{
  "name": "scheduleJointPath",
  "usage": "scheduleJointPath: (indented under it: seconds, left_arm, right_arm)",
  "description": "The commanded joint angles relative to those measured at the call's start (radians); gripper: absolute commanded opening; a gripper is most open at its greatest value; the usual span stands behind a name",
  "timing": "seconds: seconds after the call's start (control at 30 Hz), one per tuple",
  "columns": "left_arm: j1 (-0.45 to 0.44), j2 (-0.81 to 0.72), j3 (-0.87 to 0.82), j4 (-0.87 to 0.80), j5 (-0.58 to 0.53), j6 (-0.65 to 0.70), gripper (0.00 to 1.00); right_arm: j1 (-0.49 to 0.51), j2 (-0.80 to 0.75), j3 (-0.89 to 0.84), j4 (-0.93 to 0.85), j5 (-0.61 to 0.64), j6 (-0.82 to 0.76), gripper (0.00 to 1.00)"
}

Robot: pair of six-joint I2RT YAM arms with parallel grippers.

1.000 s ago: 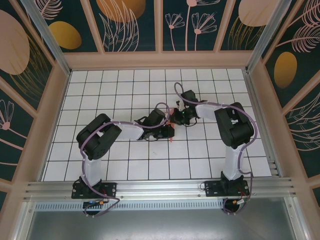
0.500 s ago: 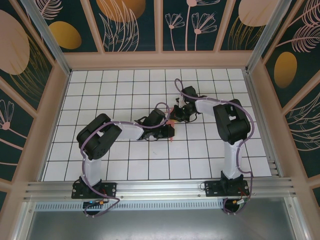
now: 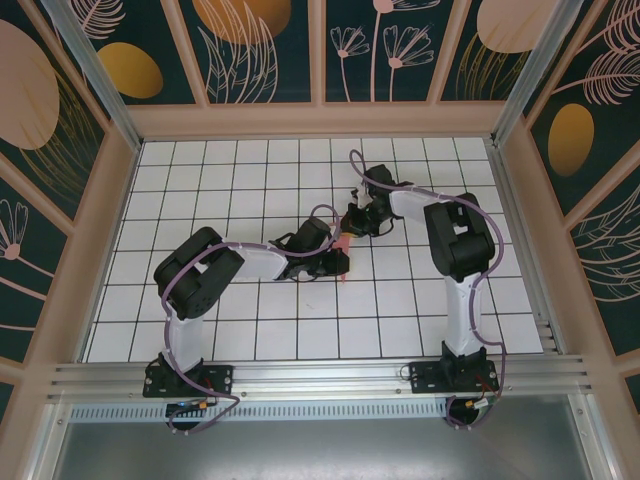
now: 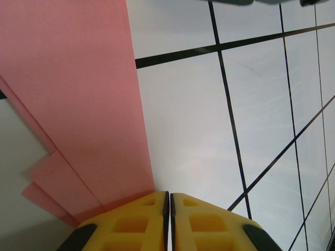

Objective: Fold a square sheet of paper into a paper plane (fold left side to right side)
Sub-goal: Fold the wing for the fifth time at the center of the table.

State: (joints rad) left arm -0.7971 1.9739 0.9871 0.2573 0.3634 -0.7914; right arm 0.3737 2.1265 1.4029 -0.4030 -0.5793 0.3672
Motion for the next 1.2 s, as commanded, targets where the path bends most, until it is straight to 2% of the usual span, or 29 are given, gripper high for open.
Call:
scheduleJointPath:
  seconds: [0.0, 0.63, 0.87, 1.17]
  left_arm:
    - [-0.029, 0.089, -0.055, -0.167, 0.012, -0.006, 0.14]
    - [-0.029, 0.080, -0.060, -0.158, 0.011, -0.010, 0.14]
    - [-0.029, 0.068, -0.053, -0.150, 0.016, -0.006, 0.14]
    - [-0.030, 0.054, -0.052, -0.155, 0.011, -0.002, 0.15]
  right_arm:
    - [-0.082, 0.083, 0.061, 0.163, 0.298, -0.048, 0.08]
    - [-0.114, 0.094, 0.140, 0.148, 0.287, -0.079, 0.08]
    - [-0.116, -0.077, 0.047, 0.175, 0.281, -0.087, 0.11]
    - [-0.060, -0.223, -0.190, 0.291, 0.083, 0.006, 0.11]
